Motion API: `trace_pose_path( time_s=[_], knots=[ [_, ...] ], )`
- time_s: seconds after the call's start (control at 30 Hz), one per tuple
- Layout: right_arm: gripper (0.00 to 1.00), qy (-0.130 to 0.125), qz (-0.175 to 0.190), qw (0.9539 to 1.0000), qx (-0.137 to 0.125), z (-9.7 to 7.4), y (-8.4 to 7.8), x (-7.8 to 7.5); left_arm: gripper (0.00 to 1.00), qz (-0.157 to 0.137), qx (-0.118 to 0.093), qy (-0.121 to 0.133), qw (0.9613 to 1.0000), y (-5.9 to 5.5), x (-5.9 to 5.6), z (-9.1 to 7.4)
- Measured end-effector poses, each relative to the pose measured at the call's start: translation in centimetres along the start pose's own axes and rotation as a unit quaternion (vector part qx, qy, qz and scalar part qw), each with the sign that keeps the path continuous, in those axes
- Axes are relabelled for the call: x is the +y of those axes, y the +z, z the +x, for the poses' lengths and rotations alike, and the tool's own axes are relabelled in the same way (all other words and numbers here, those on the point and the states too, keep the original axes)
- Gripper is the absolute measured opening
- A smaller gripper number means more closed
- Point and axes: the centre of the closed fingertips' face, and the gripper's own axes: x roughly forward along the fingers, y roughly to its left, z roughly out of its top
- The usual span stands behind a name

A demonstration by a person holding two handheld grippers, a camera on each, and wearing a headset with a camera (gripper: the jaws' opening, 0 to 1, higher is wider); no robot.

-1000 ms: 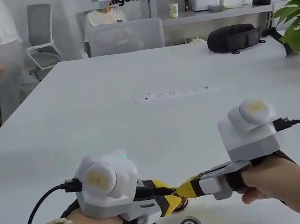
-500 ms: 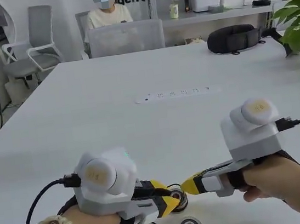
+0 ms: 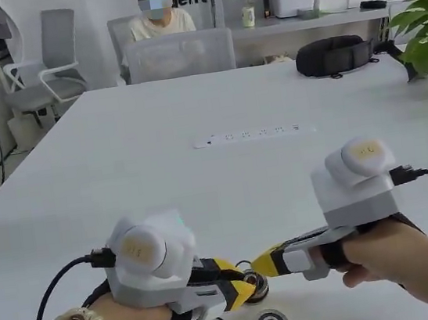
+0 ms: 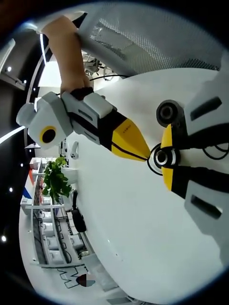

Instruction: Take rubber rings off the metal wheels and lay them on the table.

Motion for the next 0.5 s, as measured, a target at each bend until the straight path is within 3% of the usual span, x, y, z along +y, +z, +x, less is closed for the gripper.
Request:
trace_pose_path(
  time_s=[0.2, 0.37, 0.5],
  knots=[
    [0.0, -0.01, -0.014, 0.9998, 0.012, 0.1, -0.6, -0.4, 0.08, 0.002, 0.003, -0.007, 1.0, 0.1, 0.0, -0.2],
    [0.0, -0.014, -0.003, 0.9999, 0.004, 0.0, -0.4, -0.8, 0.12, -0.006, -0.017, -0.012, 0.9998, 1.3, 0.3, -0.8],
    [0.0, -0.011, 0.008, 0.9999, -0.009, -0.3, 0.1, -0.8, 0.18, -0.013, -0.019, -0.023, 0.9995, 2.0, 0.2, -1.2]
  ],
)
